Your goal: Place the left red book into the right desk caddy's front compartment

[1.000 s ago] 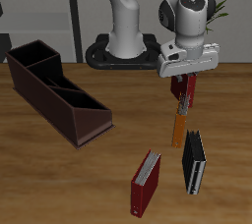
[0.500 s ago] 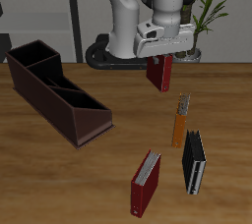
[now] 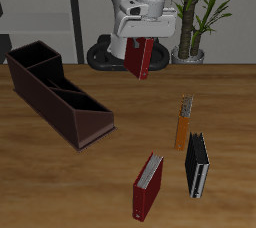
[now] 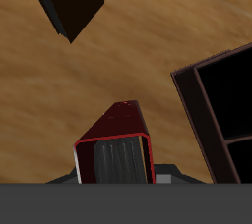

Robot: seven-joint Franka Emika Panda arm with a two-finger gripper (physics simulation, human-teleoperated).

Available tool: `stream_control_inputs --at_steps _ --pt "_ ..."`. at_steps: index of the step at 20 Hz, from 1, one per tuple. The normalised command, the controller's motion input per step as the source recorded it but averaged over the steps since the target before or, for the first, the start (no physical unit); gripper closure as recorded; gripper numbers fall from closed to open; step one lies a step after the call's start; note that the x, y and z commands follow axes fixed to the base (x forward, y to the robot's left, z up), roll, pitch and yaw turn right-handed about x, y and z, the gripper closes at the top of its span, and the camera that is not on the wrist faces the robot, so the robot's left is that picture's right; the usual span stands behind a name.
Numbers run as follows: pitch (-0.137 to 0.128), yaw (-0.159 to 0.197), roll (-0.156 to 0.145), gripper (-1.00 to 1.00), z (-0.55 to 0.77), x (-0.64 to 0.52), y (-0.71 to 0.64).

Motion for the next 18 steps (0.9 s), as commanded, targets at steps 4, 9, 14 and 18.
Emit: stream_control_inputs --at_steps 4,9,14,18 --pt "-0.077 0.062 -0.039 1.00 0.50 -0.09 -0.19" --pt "0.016 0.070 0.053 1.00 0.21 -0.03 -0.05" --pt "-0.003 0.070 -0.049 1.00 0.05 -0.12 -0.11" --pt "0.008 0.041 -0.065 1.00 0.12 -0.19 -0.25"
